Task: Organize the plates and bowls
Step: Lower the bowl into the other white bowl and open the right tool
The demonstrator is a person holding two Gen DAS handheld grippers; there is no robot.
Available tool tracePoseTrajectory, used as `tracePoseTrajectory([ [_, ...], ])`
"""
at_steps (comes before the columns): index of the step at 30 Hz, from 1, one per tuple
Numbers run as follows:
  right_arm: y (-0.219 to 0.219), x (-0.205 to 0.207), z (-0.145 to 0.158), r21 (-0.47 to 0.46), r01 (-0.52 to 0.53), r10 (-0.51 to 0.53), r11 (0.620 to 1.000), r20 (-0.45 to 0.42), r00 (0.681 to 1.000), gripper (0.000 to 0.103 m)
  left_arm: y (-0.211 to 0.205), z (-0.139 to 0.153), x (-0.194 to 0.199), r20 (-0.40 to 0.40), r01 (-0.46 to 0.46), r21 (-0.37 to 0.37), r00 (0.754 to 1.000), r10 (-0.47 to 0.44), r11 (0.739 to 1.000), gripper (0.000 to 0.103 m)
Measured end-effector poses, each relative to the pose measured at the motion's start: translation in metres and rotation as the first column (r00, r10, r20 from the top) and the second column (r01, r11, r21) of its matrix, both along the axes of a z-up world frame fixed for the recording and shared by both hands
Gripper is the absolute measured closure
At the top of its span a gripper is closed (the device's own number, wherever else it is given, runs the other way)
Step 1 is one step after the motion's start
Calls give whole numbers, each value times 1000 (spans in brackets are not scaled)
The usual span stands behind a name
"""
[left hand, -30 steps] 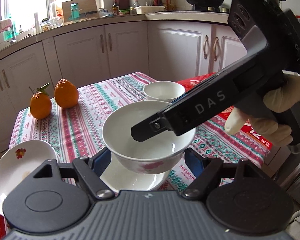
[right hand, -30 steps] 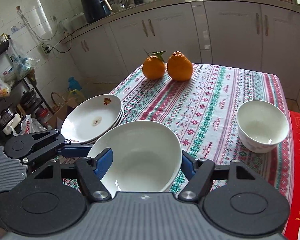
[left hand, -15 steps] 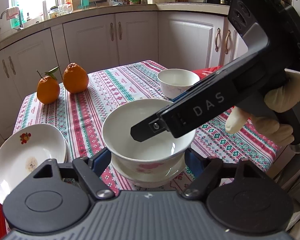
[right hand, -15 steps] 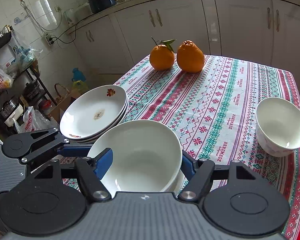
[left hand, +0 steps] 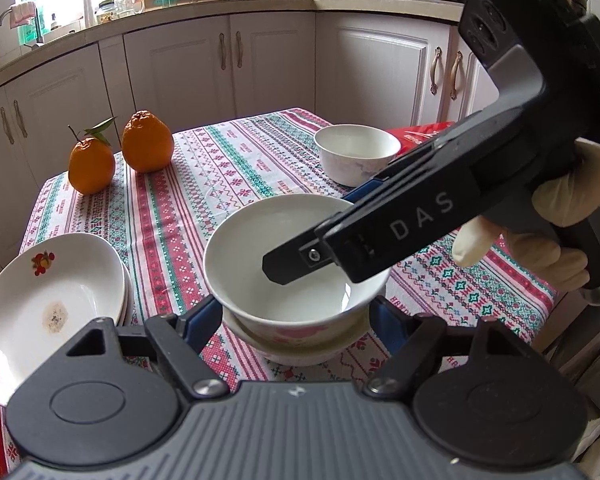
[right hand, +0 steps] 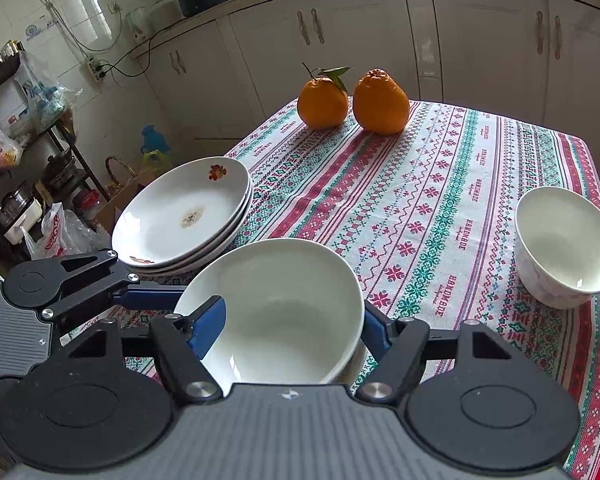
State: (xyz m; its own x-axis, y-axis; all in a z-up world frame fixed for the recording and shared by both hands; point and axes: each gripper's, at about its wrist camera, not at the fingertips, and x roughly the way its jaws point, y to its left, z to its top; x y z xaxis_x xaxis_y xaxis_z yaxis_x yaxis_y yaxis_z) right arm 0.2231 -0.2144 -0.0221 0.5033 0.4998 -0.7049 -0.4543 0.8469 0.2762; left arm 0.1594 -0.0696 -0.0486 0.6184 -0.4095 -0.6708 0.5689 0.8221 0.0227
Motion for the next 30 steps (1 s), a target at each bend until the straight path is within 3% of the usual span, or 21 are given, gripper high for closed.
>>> tracePoseTrajectory([
  [13, 2, -2, -1, -24, -15, 16, 1000, 20, 1000, 26, 1, -3, 3, -25, -3, -14, 1000, 3, 1000, 21],
  [15, 2, -3, -1, -19, -19, 19, 1000, 19, 1000, 22, 3, -4, 5, -34, -5, -24, 999, 4, 1000, 19],
  [18, 2, -5, 1, -28, -8, 9, 1000, 41, 999, 5, 3, -5, 3, -18, -4, -10, 1000, 4, 1000, 12],
  [30, -8, -23, 7, -61, 31, -25, 998, 104, 994, 0, 4, 2, -11, -13, 51, -21, 999, -52, 998, 11],
])
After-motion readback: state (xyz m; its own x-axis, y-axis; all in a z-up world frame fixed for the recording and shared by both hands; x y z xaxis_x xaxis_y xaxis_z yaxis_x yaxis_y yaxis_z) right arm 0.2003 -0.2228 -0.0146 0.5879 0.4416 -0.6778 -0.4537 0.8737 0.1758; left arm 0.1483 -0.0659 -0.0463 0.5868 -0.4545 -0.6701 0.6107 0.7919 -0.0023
